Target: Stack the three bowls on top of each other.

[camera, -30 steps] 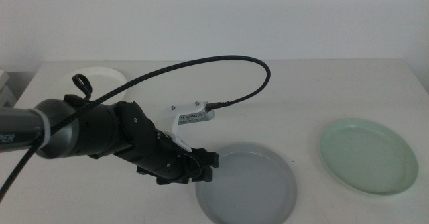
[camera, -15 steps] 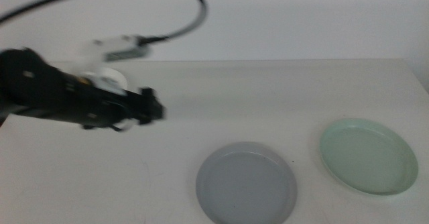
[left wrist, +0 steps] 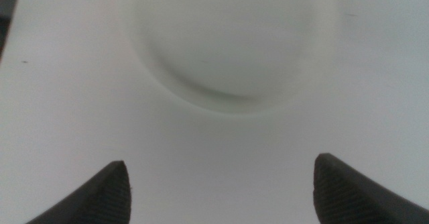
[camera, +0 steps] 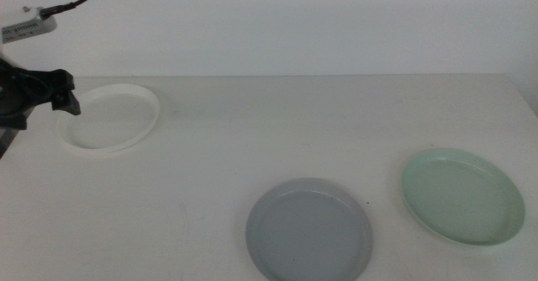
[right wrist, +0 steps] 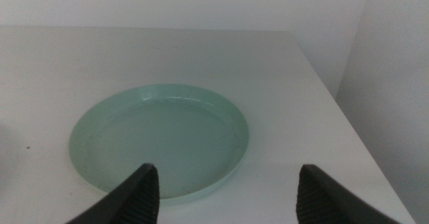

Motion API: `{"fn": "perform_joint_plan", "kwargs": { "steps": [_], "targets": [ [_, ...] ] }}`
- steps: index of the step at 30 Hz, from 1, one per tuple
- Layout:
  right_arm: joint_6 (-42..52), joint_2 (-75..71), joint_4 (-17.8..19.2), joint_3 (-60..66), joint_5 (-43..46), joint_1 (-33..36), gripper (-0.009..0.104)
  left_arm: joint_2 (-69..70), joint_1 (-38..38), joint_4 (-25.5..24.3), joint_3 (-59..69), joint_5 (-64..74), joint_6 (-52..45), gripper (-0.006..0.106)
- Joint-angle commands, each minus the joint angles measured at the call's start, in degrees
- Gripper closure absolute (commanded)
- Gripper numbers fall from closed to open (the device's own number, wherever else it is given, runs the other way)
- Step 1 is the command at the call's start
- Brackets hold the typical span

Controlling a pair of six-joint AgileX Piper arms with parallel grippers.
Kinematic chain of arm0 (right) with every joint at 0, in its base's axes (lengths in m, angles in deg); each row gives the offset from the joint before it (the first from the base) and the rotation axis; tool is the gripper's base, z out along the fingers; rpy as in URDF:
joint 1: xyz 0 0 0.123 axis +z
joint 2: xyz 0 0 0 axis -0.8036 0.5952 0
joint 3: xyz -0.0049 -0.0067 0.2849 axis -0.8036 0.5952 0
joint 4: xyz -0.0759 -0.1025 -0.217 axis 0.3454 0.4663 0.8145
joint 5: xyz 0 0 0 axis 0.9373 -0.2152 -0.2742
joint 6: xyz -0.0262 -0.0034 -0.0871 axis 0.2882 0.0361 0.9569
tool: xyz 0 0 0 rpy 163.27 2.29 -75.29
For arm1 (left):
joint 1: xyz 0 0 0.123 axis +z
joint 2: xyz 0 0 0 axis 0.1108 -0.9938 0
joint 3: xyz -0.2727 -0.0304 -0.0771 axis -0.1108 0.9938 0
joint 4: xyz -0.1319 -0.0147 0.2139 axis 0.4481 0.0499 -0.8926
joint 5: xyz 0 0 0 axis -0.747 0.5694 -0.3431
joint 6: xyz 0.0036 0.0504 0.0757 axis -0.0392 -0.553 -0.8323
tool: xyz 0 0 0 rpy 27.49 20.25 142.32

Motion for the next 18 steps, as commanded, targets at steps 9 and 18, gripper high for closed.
{"fn": "perform_joint_plan", "kwargs": {
  "steps": [9,18],
  "targets": [
    [0.5,-1.5,0.3,-0.4,4.7,-0.4,0.043,-16.3,2.5,-4.7,-18.5,4.6,6.3,-0.005],
    [0.5,-1.5,0.3,-0.4,4.7,-0.4,0.043,-24.9,2.5,-5.3,-21.7,-0.8,6.8,-0.005]
  ]
}}
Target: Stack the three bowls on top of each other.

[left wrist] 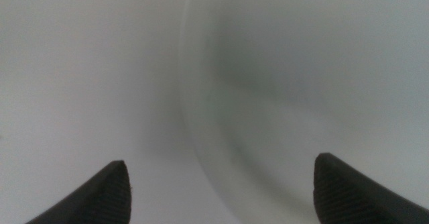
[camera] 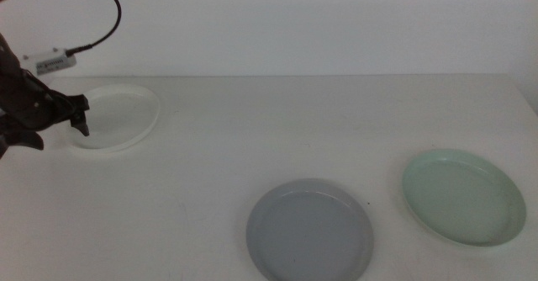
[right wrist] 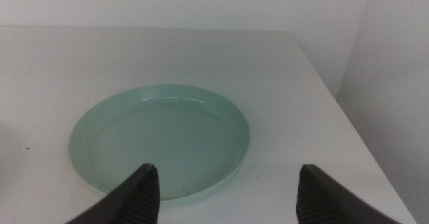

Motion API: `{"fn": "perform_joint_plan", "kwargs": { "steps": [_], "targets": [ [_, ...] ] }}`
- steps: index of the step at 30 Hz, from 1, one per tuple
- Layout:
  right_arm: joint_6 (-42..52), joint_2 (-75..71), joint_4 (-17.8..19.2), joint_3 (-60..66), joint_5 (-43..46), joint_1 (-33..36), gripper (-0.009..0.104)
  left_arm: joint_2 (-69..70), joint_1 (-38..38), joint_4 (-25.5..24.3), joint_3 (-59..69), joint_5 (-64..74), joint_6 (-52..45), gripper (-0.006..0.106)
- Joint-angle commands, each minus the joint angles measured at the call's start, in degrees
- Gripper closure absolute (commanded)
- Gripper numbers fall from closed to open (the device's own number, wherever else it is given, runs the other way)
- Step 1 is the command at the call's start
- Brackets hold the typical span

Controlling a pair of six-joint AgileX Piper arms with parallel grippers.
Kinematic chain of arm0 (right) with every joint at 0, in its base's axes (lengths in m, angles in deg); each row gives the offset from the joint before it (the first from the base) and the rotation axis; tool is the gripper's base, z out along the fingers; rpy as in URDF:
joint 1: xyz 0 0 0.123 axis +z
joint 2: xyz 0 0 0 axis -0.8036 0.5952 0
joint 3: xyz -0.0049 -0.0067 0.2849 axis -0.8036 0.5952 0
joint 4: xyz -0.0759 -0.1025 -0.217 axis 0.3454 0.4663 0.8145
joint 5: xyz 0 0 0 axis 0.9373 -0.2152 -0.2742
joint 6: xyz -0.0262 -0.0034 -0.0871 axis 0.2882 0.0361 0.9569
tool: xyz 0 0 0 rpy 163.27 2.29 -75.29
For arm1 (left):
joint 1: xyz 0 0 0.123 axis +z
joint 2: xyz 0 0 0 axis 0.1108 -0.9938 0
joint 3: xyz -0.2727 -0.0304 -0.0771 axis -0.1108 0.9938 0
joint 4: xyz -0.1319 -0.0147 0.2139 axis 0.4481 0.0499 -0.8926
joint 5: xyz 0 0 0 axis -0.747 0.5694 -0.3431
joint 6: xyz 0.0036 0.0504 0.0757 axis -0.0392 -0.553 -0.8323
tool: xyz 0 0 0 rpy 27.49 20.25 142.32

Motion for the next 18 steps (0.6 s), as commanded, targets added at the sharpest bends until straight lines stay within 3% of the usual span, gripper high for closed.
{"fn": "perform_joint_plan", "kwargs": {
  "steps": [1,4,7,15,18],
  "targets": [
    [0.5,-1.5,0.3,-0.4,4.7,-0.4,0.043,1.8,0.2,0.7,-2.1,-3.7,0.9,-0.004],
    [0.5,-1.5,0.3,-0.4,4.7,-0.4,0.043,0.3,0.2,0.7,-2.1,-4.7,2.3,0.004],
    [0.5,-1.5,0.3,-0.4,4.7,-0.4,0.043,-1.0,0.2,0.9,-2.1,-4.6,2.3,0.022],
    [0.5,-1.5,0.3,-0.4,4.7,-0.4,0.043,0.1,0.0,3.0,-2.1,-2.0,2.0,0.097],
    [0.5,-1.5,0.3,-0.4,4.7,-0.4,0.043,2.2,0.0,2.4,-2.1,-0.9,1.1,0.1]
  ]
}}
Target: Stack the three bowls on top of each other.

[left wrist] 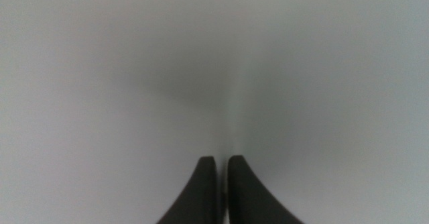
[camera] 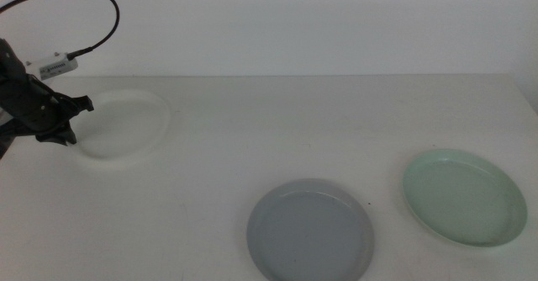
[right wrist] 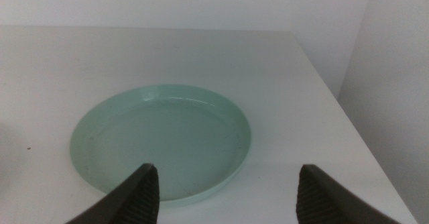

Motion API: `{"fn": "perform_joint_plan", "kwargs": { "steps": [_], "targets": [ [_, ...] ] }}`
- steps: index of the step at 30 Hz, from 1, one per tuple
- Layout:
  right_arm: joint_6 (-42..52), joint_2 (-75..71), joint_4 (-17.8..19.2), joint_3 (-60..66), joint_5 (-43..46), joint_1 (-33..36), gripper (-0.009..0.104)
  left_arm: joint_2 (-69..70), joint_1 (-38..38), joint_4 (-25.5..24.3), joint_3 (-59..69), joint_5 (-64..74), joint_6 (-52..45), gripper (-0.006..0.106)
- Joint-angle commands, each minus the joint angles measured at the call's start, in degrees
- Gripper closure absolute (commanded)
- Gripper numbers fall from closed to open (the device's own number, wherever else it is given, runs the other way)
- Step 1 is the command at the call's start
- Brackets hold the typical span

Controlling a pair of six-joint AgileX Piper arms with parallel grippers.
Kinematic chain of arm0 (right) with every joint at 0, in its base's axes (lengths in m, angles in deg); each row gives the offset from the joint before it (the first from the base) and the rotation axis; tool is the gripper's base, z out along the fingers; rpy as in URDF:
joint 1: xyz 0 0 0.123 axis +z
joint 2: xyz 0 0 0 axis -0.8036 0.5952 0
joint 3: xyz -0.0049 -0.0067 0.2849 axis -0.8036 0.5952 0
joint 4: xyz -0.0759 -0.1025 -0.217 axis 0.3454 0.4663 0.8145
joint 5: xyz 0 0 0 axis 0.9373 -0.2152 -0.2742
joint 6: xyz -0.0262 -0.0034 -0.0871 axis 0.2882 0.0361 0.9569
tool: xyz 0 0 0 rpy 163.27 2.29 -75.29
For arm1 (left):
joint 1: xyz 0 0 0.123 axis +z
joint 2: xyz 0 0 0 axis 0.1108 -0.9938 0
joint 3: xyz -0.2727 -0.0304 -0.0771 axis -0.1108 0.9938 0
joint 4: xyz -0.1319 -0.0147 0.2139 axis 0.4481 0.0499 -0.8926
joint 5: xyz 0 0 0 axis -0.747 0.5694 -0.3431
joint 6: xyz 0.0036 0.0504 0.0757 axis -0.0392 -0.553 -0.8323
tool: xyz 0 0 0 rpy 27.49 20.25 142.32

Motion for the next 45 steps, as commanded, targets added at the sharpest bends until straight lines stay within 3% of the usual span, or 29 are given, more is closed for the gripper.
{"fn": "perform_joint_plan", "kwargs": {
  "steps": [1,10,20,30,45],
  "targets": [
    [0.5,-1.5,0.3,-0.4,4.7,-0.4,0.043,5.6,0.0,0.0,-1.2,1.1,-1.2,0.1],
    [0.5,-1.5,0.3,-0.4,4.7,-0.4,0.043,21.7,-3.1,0.9,5.2,5.3,-6.4,0.1],
    [0.5,-1.5,0.3,-0.4,4.7,-0.4,0.043,39.3,-19.2,4.9,18.6,4.9,-8.8,0.1],
    [0.5,-1.5,0.3,-0.4,4.7,-0.4,0.043,36.6,-37.0,6.8,20.0,3.0,-8.4,0.1],
    [0.5,-1.5,0.3,-0.4,4.7,-0.4,0.043,24.7,-42.5,12.4,20.0,-2.1,-8.9,0.1]
  ]
}}
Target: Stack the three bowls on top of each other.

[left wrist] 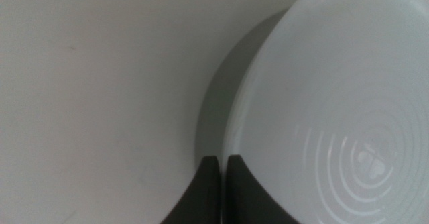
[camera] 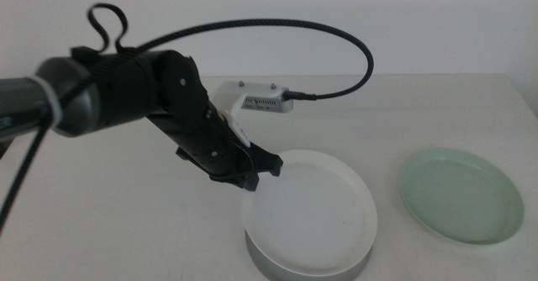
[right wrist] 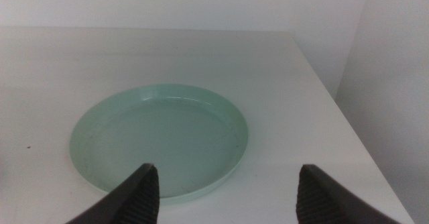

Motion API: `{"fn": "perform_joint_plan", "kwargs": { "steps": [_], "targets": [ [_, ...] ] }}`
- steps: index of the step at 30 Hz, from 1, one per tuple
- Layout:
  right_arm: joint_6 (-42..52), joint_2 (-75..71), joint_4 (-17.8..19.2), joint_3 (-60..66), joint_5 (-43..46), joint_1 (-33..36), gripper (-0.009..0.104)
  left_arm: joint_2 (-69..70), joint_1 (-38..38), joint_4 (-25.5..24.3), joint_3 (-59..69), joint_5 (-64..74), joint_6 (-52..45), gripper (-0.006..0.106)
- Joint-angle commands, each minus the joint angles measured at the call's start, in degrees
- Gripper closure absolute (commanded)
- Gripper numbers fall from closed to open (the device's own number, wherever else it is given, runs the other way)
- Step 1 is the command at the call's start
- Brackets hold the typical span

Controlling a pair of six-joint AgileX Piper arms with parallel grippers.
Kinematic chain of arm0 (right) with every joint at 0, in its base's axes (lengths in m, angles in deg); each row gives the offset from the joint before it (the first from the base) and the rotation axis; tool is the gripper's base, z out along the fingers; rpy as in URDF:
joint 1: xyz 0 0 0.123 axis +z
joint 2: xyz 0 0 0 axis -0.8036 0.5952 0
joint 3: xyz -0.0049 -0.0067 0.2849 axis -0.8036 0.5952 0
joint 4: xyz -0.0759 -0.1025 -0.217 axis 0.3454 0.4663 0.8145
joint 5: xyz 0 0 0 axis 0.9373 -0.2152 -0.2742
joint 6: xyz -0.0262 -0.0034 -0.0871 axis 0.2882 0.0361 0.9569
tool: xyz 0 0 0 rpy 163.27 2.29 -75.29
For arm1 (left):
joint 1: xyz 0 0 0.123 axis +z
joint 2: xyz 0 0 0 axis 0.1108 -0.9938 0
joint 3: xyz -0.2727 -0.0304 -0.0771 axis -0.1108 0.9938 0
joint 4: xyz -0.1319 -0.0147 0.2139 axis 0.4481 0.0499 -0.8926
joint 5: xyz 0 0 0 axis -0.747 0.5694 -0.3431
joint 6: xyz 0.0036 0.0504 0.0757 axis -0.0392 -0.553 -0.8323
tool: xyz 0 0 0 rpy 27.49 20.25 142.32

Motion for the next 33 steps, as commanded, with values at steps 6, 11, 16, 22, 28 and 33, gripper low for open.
{"fn": "perform_joint_plan", "kwargs": {
  "steps": [6,11,16,22,28,33],
  "targets": [
    [0.5,-1.5,0.3,-0.4,4.7,-0.4,0.043,-1.5,-0.3,4.1,-1.4,-3.0,-0.1,0.097],
    [0.5,-1.5,0.3,-0.4,4.7,-0.4,0.043,-1.9,-0.3,4.1,-1.5,-3.4,-0.4,0.067],
    [0.5,-1.5,0.3,-0.4,4.7,-0.4,0.043,0.4,0.7,4.2,-1.6,-1.3,-5.3,0.005],
    [0.5,-1.5,0.3,-0.4,4.7,-0.4,0.043,12.6,3.9,6.5,-1.6,5.9,-16.1,-0.005],
    [0.5,-1.5,0.3,-0.4,4.7,-0.4,0.043,26.7,7.4,6.4,-1.5,19.5,-23.2,-0.005],
    [0.5,-1.5,0.3,-0.4,4.7,-0.4,0.043,38.3,9.9,6.0,0.9,24.3,-22.2,-0.005]
  ]
}}
